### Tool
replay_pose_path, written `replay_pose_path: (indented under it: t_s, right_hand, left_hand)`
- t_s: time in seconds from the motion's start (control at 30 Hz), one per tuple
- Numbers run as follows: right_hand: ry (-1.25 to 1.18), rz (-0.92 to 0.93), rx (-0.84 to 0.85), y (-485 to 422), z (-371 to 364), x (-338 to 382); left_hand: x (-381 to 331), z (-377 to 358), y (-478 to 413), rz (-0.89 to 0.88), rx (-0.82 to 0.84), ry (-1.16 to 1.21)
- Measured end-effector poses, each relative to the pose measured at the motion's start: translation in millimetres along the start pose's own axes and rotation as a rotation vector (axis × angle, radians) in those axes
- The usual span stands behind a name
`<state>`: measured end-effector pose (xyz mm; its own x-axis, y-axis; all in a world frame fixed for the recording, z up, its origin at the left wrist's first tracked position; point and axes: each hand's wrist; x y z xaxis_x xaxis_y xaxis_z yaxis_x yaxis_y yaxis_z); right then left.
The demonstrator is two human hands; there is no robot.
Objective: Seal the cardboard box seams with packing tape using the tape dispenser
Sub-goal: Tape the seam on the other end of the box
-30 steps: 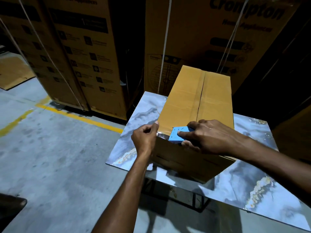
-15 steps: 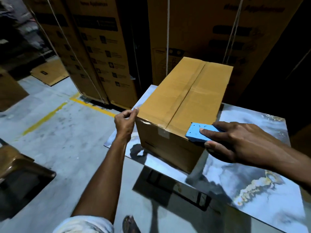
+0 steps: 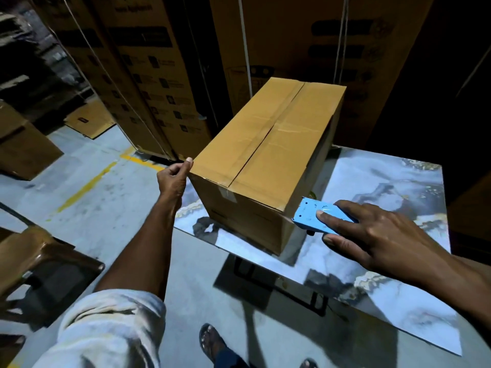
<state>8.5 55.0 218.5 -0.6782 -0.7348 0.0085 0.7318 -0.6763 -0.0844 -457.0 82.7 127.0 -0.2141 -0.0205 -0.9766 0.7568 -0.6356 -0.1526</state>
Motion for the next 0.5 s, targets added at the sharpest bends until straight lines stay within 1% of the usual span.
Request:
replay_pose_path:
  t_s: [0.27, 0.5]
  right_hand:
    - [-0.023, 0.007, 0.002, 1.2, -30.9, -5.3]
    - [-0.080, -0.022, -0.067, -5.3, -62.8, 11.6]
  left_hand:
    - [2.5, 0.3, -4.6, 0.020, -0.018, -0.040]
    - [0.3, 0.4, -3.9, 0.011, -0.007, -0.057]
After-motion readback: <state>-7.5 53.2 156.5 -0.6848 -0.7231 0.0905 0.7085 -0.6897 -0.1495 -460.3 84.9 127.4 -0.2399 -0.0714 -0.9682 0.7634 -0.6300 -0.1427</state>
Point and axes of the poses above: each hand's wrist, its own y-axis away from the middle knuckle, its own z-axis out of the back of the hand, x = y × z, and after that the axes turned 5 degrees about -z, right-handed
